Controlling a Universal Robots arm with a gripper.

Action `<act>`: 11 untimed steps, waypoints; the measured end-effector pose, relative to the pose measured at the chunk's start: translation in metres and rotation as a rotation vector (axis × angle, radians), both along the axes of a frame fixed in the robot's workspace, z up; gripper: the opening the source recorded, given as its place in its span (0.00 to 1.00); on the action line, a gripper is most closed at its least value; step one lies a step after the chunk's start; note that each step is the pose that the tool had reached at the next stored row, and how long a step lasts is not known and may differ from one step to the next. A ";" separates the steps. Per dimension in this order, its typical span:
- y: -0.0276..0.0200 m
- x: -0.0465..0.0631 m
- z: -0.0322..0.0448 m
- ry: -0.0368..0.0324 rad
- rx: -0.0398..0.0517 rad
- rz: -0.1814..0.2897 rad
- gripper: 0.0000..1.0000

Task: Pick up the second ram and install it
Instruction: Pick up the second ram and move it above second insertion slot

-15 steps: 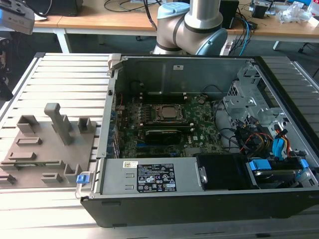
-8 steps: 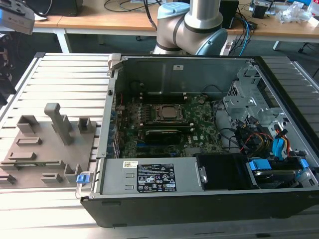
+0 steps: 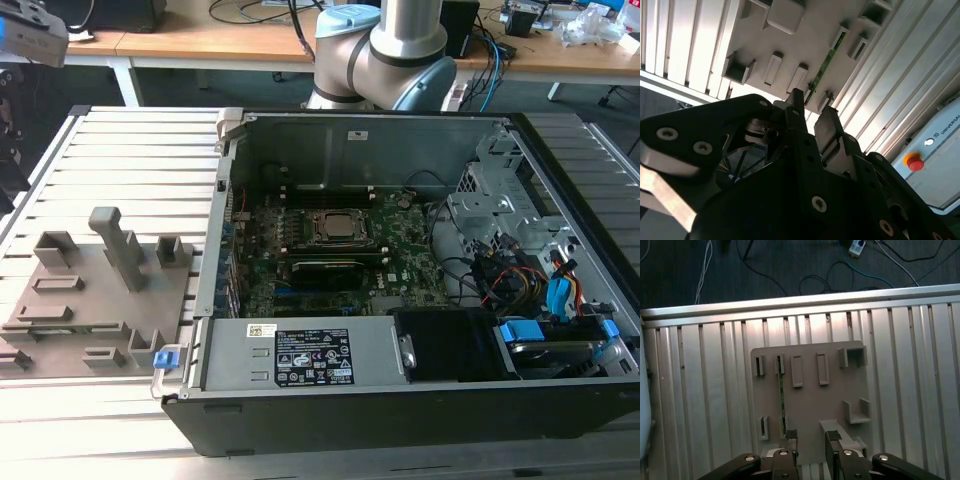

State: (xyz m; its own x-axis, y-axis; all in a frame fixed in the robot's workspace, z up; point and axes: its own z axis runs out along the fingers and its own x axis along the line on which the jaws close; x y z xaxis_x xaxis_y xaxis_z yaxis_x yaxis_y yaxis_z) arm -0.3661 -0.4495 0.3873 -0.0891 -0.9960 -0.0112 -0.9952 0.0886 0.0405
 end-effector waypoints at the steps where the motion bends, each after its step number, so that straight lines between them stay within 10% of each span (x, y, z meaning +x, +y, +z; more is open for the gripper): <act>1: -0.0026 0.000 -0.0017 -0.0001 0.0000 0.000 0.36; 11: -0.0077 0.000 -0.0136 0.0000 0.0000 0.000 0.36</act>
State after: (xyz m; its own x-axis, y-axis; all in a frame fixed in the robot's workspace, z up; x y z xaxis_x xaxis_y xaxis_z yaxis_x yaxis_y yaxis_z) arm -0.3661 -0.4572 0.3738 -0.0891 -0.9960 -0.0112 -0.9952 0.0885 0.0405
